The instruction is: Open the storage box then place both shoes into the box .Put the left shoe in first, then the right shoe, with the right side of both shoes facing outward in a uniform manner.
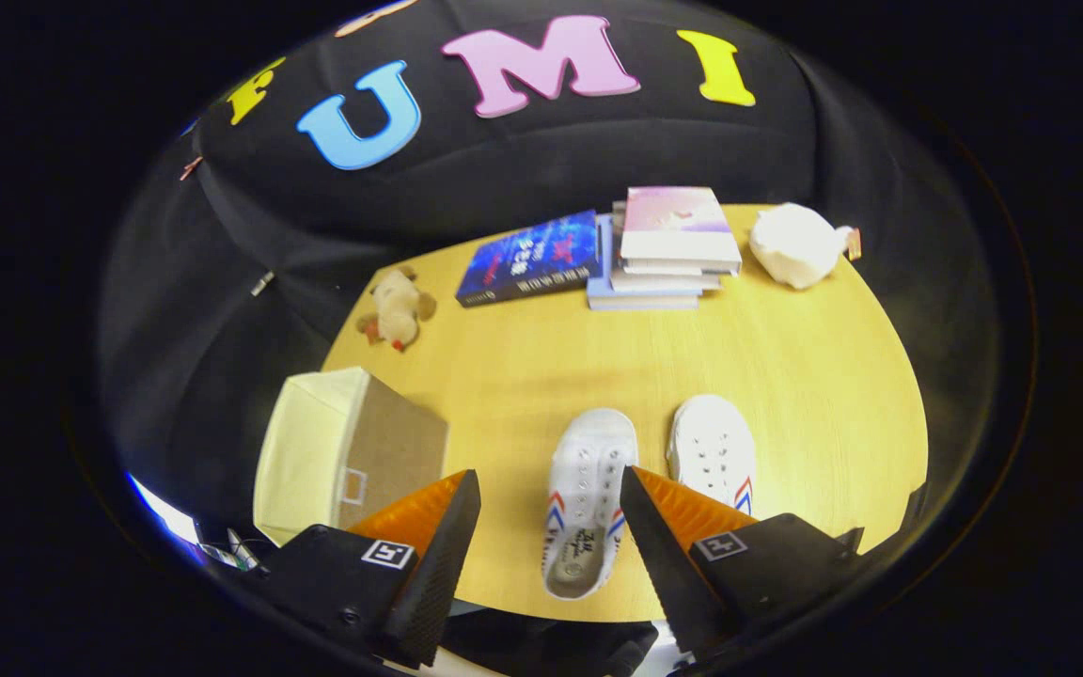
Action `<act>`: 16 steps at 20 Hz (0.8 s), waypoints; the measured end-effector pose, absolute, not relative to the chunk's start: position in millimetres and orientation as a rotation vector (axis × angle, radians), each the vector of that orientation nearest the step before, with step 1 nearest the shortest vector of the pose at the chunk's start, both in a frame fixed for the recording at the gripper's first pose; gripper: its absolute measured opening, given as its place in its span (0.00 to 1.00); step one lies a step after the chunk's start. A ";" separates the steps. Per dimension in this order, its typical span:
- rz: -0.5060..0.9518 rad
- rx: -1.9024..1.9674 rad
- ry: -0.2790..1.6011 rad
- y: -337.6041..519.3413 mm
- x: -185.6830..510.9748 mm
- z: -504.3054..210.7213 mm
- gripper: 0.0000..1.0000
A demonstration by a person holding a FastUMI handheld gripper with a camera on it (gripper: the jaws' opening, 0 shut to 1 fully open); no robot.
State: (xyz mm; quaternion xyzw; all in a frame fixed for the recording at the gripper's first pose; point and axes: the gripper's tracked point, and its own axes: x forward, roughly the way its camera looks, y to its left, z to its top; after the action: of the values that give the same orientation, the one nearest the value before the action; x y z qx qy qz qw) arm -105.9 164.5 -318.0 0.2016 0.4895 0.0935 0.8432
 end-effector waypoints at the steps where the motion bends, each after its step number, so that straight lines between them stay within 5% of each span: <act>1: 0.192 0.422 1.068 164.0 -111.6 -333.9 0.92; 13: 0.159 0.375 1.284 172.7 -129.7 -451.9 0.74; 16: 0.152 0.375 1.284 167.2 -133.4 -452.5 0.44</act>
State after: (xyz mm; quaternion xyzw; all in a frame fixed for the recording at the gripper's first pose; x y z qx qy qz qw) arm -133.4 167.2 -452.5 0.1736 0.5947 0.0703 0.7818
